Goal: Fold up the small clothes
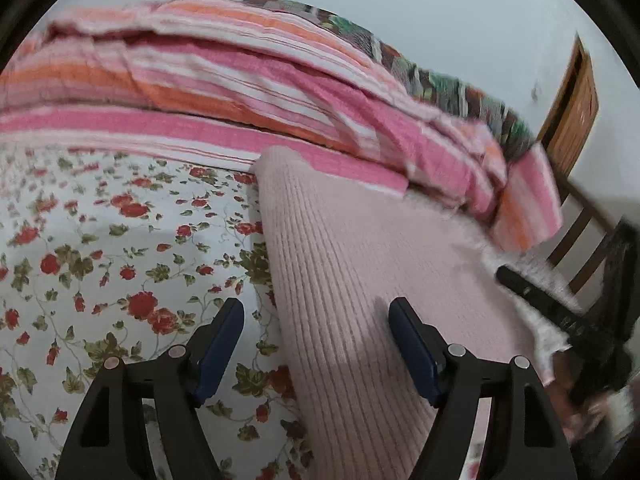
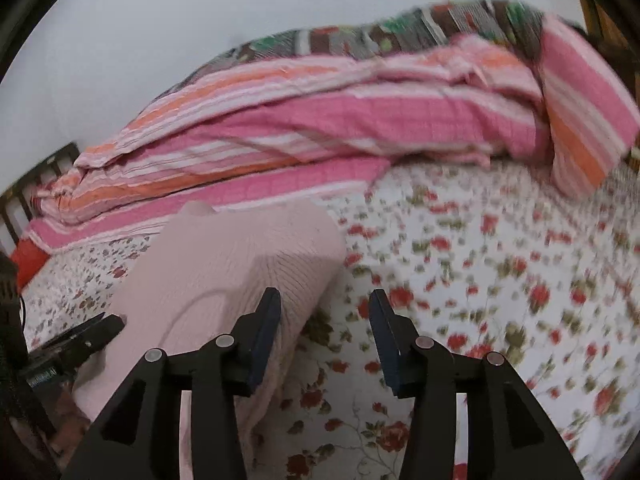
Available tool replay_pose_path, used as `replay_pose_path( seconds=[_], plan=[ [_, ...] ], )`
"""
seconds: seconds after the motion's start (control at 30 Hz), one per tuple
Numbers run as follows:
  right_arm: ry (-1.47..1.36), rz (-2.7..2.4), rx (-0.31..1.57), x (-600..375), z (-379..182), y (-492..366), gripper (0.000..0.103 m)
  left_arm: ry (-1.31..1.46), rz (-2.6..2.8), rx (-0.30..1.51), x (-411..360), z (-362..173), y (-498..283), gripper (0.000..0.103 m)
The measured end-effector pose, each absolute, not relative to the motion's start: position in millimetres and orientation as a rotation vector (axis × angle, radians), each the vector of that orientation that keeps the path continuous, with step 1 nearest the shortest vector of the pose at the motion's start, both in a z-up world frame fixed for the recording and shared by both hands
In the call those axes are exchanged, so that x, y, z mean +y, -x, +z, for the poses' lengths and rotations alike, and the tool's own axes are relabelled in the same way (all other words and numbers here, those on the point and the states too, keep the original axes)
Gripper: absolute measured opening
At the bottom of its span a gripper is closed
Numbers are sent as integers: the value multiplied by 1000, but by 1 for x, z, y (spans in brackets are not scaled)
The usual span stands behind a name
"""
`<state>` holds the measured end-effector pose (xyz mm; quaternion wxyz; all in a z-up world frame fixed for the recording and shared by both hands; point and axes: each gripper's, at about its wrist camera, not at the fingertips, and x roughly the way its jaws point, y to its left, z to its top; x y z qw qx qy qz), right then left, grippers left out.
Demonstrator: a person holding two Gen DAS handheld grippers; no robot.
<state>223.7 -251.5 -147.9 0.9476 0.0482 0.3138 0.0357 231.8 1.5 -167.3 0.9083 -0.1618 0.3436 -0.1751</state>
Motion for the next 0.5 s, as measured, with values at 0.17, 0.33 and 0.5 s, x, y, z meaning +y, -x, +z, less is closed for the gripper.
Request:
replay_pose_path(
  seconds=[0.17,0.33,0.5],
  plan=[
    [-67,86,640,-245,-137,-246,46,278,-323,703,3,-144,-252,68],
    [-23,76,704,-240,-163,-271,46,131,-296,774,-18,-148,-288,69],
    [-43,-33,746,-248,-182,-282,47,114,-322,773,-26,-173,-297,72]
  ],
)
